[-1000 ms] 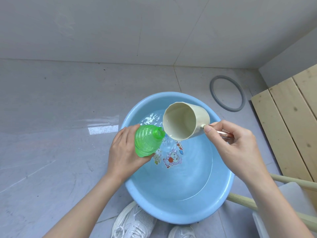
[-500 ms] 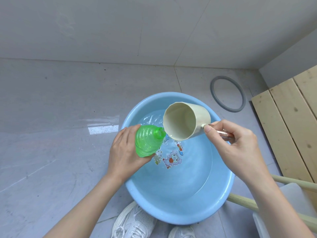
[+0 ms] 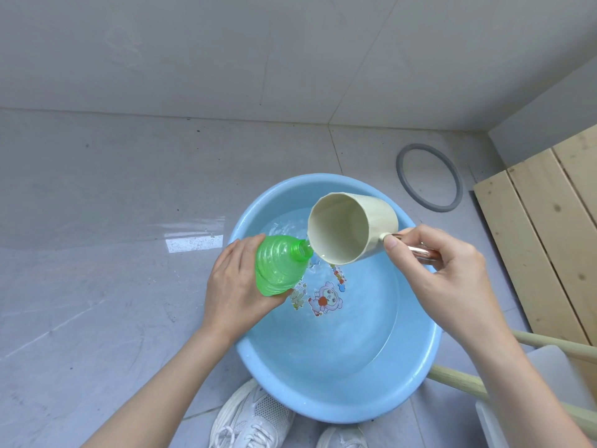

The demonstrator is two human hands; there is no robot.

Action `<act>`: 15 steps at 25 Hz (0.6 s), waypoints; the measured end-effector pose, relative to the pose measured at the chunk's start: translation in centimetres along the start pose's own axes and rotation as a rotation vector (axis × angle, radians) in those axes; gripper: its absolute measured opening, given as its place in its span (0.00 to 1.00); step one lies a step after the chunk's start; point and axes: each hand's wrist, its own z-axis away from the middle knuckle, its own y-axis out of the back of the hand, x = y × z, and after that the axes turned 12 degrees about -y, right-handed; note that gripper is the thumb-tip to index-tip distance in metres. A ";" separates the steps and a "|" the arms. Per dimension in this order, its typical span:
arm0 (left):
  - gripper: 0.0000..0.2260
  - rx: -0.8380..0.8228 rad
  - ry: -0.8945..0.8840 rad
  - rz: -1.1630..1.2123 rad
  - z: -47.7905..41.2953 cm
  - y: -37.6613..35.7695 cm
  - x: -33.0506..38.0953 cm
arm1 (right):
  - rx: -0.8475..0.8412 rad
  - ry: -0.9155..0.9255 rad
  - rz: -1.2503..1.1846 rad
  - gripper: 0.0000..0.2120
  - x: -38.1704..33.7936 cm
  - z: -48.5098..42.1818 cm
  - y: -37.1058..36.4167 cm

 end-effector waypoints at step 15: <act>0.34 0.015 -0.004 0.006 0.0 0.1 0.1 | 0.025 0.040 0.018 0.13 -0.1 0.0 0.0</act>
